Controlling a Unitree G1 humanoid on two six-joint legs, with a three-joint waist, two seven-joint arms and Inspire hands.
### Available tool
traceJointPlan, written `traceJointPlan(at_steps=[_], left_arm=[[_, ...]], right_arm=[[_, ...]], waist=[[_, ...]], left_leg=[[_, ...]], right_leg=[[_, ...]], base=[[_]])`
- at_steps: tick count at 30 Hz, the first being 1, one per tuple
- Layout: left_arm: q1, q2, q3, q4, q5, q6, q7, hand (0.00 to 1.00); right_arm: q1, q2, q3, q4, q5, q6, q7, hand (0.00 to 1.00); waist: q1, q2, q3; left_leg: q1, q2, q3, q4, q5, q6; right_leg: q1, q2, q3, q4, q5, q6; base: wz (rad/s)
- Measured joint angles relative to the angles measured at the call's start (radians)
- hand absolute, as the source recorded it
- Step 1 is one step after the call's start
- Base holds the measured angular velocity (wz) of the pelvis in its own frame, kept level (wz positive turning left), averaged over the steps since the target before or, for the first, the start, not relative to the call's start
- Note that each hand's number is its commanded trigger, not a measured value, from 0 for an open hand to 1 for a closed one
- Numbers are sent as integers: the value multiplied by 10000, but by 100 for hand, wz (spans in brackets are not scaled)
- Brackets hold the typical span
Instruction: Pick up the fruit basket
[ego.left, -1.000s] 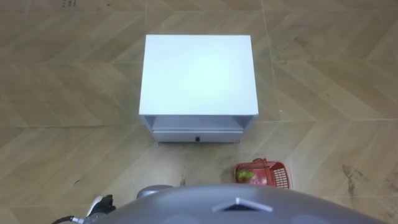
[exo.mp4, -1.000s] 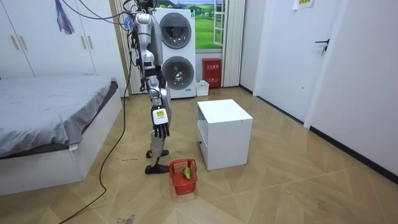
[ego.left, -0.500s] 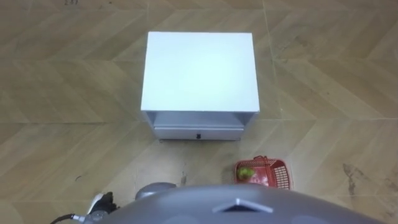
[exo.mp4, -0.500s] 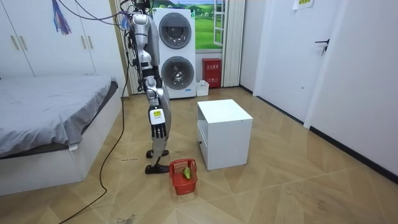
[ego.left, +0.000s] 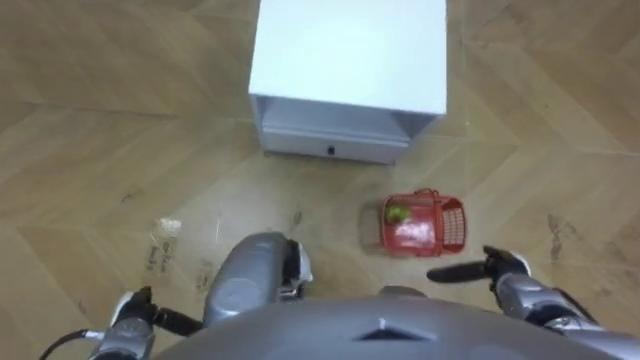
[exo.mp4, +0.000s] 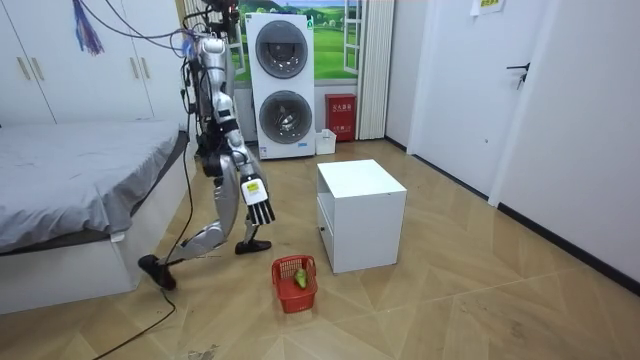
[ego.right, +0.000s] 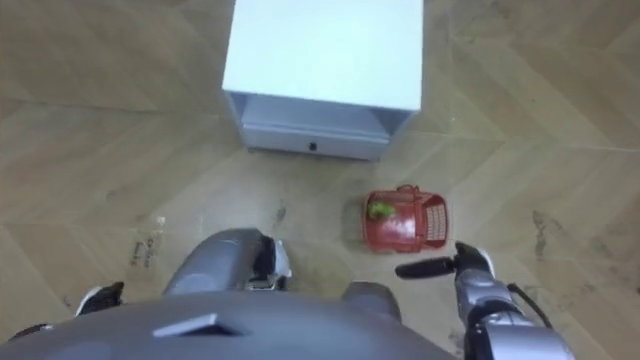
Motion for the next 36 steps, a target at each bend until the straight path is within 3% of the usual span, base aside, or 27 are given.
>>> traceJointPlan(at_steps=[1, 2, 3, 4, 5, 6, 10, 14, 16, 21, 27, 28, 30, 36], left_arm=[[-210, 70, -55, 166, -179, -65, 92, 0], [-654, 210, -104, 462, -312, -104, 249, 0], [-862, 241, -133, 553, -351, -116, 331, 0], [-1213, 315, -282, 749, -548, -221, 479, 0], [-1433, 388, -475, 900, -679, -336, 588, 0], [-1471, 442, -690, 897, -880, -354, 694, 0], [-1440, 422, -1391, 905, -1070, -495, 1052, 0], [-935, 344, -1451, 1049, -1355, -816, 1298, 0], [-767, 354, -1600, 1077, -1628, -882, 1450, 0], [-327, 350, -1888, 1192, -1840, -1132, 1456, 0], [97, 358, -2093, 1159, -1832, -1221, 1629, 0], [175, 295, -2116, 1156, -1834, -1202, 1643, 0], [251, 144, -2512, 1048, -1831, -1229, 1627, 0], [350, 229, -2599, 1056, -1843, -1243, 1600, 0]], right_arm=[[-156, -15, 42, 28, 164, -58, 1, 0], [-473, -14, 52, 146, 328, -129, 16, 0], [-547, -16, 53, 205, 344, -188, 31, 0], [-600, -14, 55, 347, 350, -308, 93, 0], [-663, -6, 93, 434, 417, -317, 209, 0], [-559, 8, 155, 438, 655, -315, 260, 0], [-445, -35, 131, 397, 1345, -305, 249, 0], [-249, -144, 122, -72, 1922, -350, 90, 0], [-239, -145, 124, -323, 2109, -405, -24, 0], [198, -151, 125, -1014, 2207, -452, -354, 0], [217, -161, 30, -2297, 1399, -459, -1092, 0], [182, -257, 19, -2623, 1199, -516, -1265, 0], [42, -470, 22, -3055, 1005, -608, -1617, 0], [-11, -719, -251, -4324, 943, -837, -2460, 0]], waist=[[27, -19, 22], [59, -108, 87], [49, -103, 107], [77, -139, 139], [100, -223, 160], [108, -374, 206], [-23, -439, 254], [-318, -407, 260], [-532, -363, 266], [-947, -522, 165], [-1309, -815, 101], [-1375, -809, 191], [-1344, -775, 192], [-1345, -942, 167]], left_leg=[[-512, -7, 1, 607, -152, -13], [-1542, -51, 37, 1869, -428, -18], [-2017, -51, 36, 2487, -546, -6], [-2812, -44, 48, 3609, -798, -60], [-3436, -34, 110, 4503, -1000, -55], [-3950, -47, 225, 5260, -1139, -71], [-5262, 9, 299, 6934, -1355, 8], [-5514, 73, 556, 7881, -1687, 82], [-5512, 38, 580, 7985, -1704, 74], [-5298, -223, 741, 8039, -1790, -50], [-5353, -35, 790, 8476, -1928, -381], [-5381, -17, 698, 8623, -1954, -475], [-5377, -63, 510, 8542, -1893, -782], [-5322, -135, 456, 8425, -1880, -941]], right_leg=[[-69, 9, 27, 135, -109, 97], [-216, -33, 77, 704, -1057, 378], [-344, -31, 108, 1223, -1837, 412], [-694, -37, 157, 2485, -2935, 379], [-1075, -106, 262, 3760, -3528, 209], [-1490, -239, 378, 5049, -3756, 49], [-2393, -324, 503, 7679, -3813, -43], [-2343, -352, 882, 8886, -3853, -115], [-2274, -358, 907, 9042, -3855, -114], [-1841, -360, 985, 9126, -3994, -76], [-1662, -545, 1022, 9713, -4419, -211], [-1589, -502, 992, 9875, -4524, -233], [-1707, -397, 1205, 9941, -4555, -263], [-1805, -436, 1413, 9927, -4559, -259]], base=[[20], [26], [36], [35], [28], [18], [15], [1], [8], [13], [-7], [-12], [-24], [-9]])
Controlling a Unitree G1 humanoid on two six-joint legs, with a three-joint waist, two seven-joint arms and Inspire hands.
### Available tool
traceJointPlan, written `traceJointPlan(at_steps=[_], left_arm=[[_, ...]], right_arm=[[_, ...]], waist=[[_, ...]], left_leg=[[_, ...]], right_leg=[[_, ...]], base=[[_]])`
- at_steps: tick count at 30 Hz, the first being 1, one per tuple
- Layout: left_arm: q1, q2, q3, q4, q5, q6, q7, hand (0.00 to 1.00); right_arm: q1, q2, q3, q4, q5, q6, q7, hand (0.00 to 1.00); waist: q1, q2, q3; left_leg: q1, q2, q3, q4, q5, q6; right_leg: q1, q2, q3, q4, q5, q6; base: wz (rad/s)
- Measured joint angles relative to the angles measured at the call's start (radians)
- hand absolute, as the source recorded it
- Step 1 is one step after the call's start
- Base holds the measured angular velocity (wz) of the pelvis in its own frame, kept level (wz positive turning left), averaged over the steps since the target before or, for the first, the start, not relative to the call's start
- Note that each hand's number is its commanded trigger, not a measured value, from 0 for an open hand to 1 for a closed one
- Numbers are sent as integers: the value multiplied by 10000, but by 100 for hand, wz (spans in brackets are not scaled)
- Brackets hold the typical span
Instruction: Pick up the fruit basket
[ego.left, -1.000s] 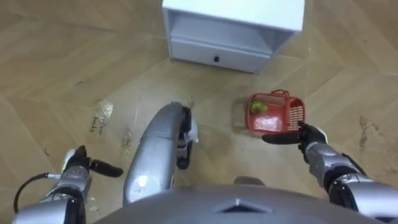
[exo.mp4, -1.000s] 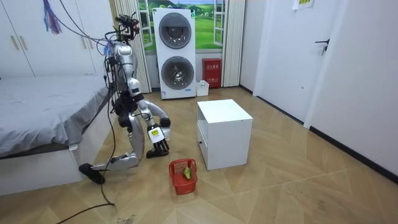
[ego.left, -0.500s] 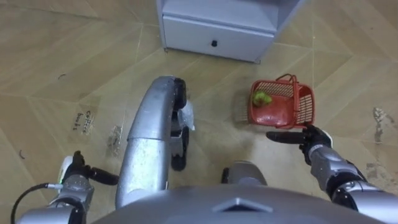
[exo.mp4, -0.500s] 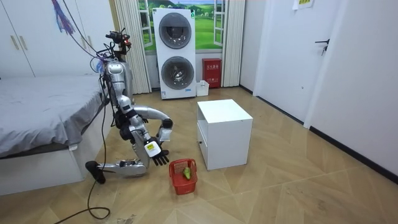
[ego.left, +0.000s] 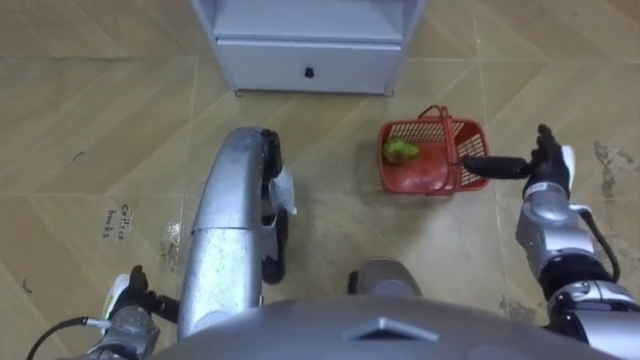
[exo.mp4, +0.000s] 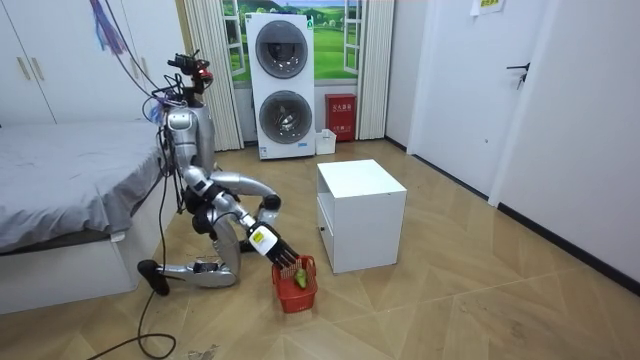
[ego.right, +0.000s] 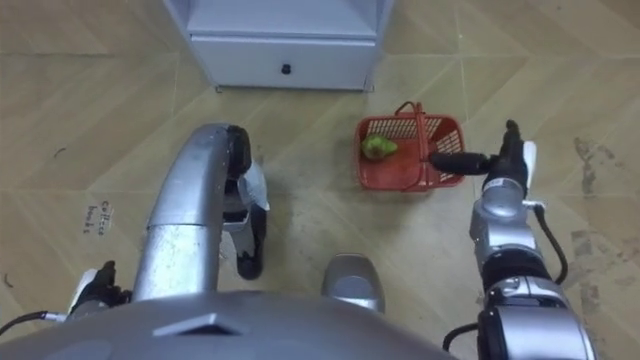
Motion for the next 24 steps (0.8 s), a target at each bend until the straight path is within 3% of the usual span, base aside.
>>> traceJointPlan(at_steps=[6, 10, 19, 24], left_arm=[[7, 18, -160, 8, 3, -144, -27, 0], [34, 60, -361, 110, -6, -143, -173, 0], [98, 92, -770, 1, -2, -94, -283, 0], [56, 128, -958, 18, -322, 30, -476, 0]], right_arm=[[-318, -134, -18, -84, -9, -306, -172, 0], [-321, -135, 9, -57, -9, -311, -158, 0], [-630, -188, 279, 804, 2, -304, 185, 0], [-1244, -244, 408, 1561, 167, -303, 465, 0]], waist=[[86, -41, 15], [309, -6, 47], [872, 333, 196], [1142, 577, 221]], left_leg=[[70, -178, -17, -72, 11, -75], [64, -273, 8, -77, 18, -76], [-447, -338, 4, -56, 69, -20], [-666, -400, 5, -53, 118, 23]], right_leg=[[108, -95, -14, 23, -1, -2], [162, -176, -68, 9, -1, -3], [-277, -200, -181, 16, -9, 13], [-444, -240, -270, 23, -12, 19]], base=[[1], [5], [5], [5]])
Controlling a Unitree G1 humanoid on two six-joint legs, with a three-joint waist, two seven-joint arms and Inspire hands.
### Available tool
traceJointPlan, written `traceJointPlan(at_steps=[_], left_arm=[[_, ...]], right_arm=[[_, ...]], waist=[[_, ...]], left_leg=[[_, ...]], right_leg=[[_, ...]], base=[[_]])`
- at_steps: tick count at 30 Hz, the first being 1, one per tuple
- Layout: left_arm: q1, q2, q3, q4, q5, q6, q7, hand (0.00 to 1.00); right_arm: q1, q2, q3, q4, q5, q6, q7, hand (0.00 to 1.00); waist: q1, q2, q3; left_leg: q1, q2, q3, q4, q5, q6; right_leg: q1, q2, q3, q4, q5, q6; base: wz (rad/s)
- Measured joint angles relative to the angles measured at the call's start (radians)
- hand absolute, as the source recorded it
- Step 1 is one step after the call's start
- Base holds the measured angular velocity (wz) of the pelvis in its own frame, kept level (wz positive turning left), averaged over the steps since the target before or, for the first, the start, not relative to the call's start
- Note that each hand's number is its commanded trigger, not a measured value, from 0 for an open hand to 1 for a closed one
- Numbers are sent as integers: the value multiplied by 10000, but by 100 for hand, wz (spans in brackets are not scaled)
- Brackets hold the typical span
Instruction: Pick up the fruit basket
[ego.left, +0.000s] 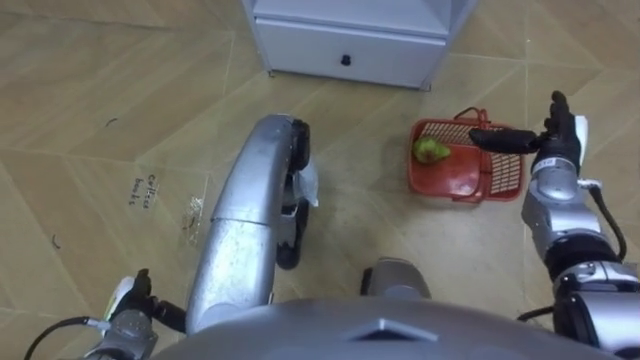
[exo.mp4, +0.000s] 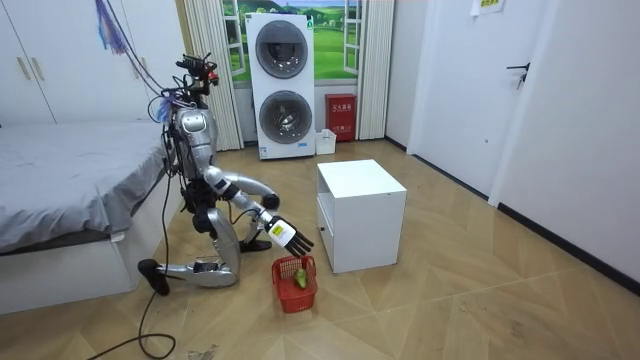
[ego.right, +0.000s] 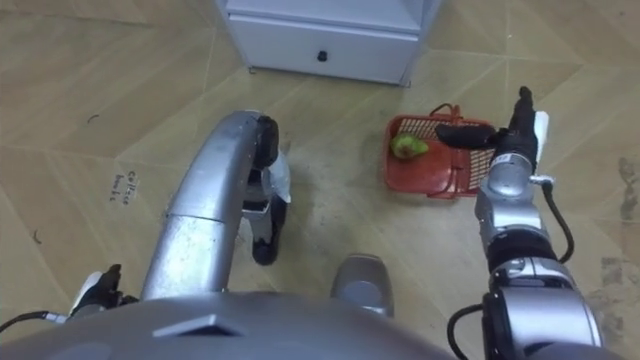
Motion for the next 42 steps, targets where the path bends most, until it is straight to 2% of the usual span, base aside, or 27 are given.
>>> traceJointPlan(at_steps=[3, 5, 11, 22, 27, 32, 42], left_arm=[[0, 3, -40, 2, -87, 4, -169, 0], [33, 18, -121, 17, -156, 51, -224, 0], [57, 60, -890, 176, -771, 127, -436, 0], [113, 184, -1217, 157, -840, 238, -705, 0], [121, 289, -1393, 117, -872, 238, -813, 0], [202, 345, -1650, 60, -879, 244, -815, 0], [325, 350, -1999, -255, -876, 288, -956, 0]], right_arm=[[-151, -183, 24, 110, 285, 5, 104, 0], [-479, -486, 380, 580, 327, 19, 301, 0], [-726, -819, 772, 1720, 467, 14, 402, 0], [-769, -1008, 785, 2546, 848, 35, 694, 0], [-856, -1239, 1042, 2834, 1423, 173, 802, 0], [-877, -1468, 1177, 3027, 1961, 379, 846, 0], [-917, -1474, 1627, 3458, 2738, 443, 1227, 0]], waist=[[229, 107, -14], [355, 160, -4], [765, 189, 24], [798, 272, 58], [808, 388, 125], [794, 446, 111], [809, 450, 112]], left_leg=[[-159, -8, 14, -6, 53, 24], [-307, -24, 23, -28, 120, 49], [-479, -50, 40, -60, 224, 43], [-936, -14, 72, -73, 439, 110], [-1009, 35, 155, -78, 482, 169], [-1146, 133, 278, -104, 515, 227], [-1169, 153, 293, -100, 515, 228]], right_leg=[[-158, -17, -15, 42, -3, 7], [-296, -29, -46, 83, -16, 35], [-470, -47, -95, 166, -24, 46], [-977, -62, -31, 405, -59, 93], [-1101, -130, -11, 471, -85, 138], [-1357, -187, 145, 567, -92, 149], [-1412, -178, 199, 585, -104, 170]], base=[[3], [6], [1], [0], [0], [-3], [0]])
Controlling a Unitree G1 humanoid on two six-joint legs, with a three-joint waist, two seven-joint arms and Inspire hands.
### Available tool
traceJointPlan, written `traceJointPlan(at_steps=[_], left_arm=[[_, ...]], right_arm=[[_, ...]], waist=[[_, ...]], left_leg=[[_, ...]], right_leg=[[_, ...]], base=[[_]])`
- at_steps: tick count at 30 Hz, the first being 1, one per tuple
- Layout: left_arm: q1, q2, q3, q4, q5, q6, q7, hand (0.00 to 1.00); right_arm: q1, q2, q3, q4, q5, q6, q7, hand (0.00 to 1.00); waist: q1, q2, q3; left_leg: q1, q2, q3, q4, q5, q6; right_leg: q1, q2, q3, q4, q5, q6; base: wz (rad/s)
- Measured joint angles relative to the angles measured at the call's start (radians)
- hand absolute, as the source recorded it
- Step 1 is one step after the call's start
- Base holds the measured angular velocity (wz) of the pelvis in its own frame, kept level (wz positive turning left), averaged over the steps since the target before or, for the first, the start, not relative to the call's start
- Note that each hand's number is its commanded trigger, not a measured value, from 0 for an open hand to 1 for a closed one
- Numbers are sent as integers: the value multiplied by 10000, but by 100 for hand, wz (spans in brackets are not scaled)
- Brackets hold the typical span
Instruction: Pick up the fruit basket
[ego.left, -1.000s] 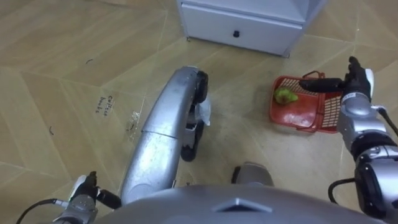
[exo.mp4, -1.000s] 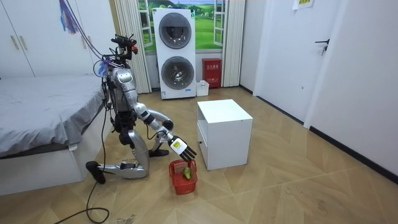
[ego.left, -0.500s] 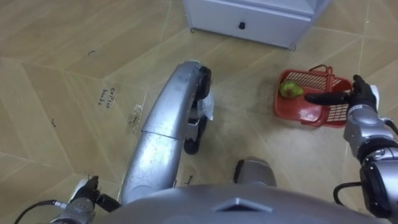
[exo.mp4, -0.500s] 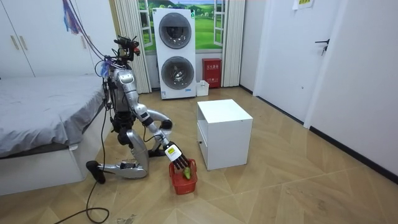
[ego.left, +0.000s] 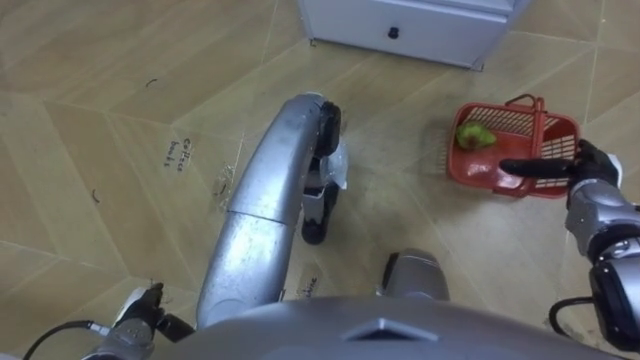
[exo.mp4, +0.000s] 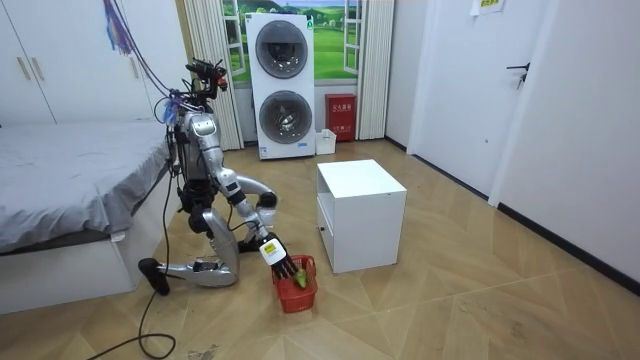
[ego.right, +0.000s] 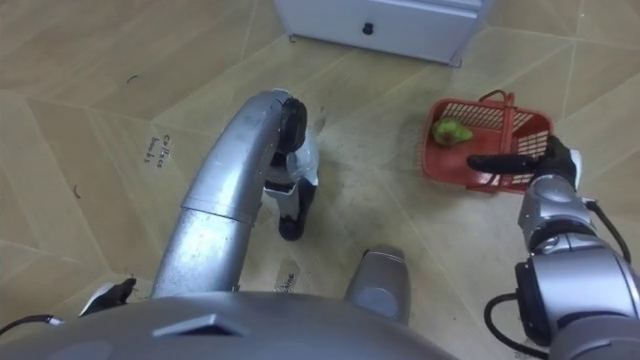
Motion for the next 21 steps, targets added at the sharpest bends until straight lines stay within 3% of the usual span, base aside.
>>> traceJointPlan(at_steps=[8, 21], left_arm=[[-1, 12, -37, -156, 2, 29, -210, 0], [-8, 20, -137, -462, 0, 168, -643, 0]], right_arm=[[-1, -19, 545, 172, 18, 169, 340, 0], [-264, -142, 799, 158, 9, 217, 666, 0]], waist=[[213, 91, -16], [493, 106, -25]], left_leg=[[-37, 142, 72, -21, 7, 6], [-97, 146, 187, -99, 15, -7]], right_leg=[[-198, -7, 171, 112, -9, 16], [-366, -117, 273, 113, -14, 25]], base=[[-4], [0]])
